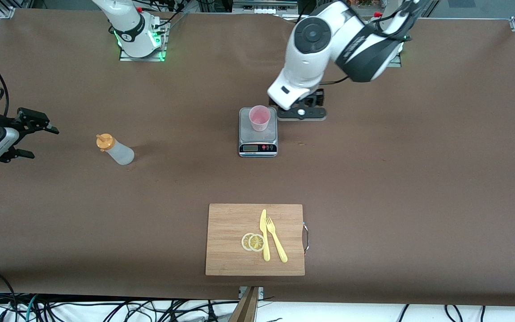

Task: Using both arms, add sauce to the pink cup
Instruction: 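Release the cup and retract the left gripper while the right gripper approaches the bottle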

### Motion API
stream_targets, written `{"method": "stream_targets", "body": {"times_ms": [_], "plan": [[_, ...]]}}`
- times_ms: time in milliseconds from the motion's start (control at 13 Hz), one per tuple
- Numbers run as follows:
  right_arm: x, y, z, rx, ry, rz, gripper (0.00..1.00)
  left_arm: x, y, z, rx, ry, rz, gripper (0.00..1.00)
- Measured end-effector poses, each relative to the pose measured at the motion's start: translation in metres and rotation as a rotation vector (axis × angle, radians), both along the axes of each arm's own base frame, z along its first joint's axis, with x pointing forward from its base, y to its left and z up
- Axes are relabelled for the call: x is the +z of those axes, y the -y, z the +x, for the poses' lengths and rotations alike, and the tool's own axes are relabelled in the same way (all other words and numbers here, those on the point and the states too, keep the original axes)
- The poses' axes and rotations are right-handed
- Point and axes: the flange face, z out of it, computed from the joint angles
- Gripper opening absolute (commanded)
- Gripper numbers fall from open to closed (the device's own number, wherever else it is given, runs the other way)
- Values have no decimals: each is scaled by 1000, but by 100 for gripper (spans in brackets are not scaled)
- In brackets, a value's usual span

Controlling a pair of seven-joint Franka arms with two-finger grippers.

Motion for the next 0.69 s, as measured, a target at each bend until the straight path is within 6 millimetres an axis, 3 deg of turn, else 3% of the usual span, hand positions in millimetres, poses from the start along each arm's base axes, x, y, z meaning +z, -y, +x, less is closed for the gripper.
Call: {"method": "stream_targets", "body": {"times_ms": [385,692], "plan": [[-70,48,-8,226,76,219,100,59,-79,38,22,23,48,100],[-117,86,-29,395,147,368,100,102,-171,65,-97,42,21,100]]}}
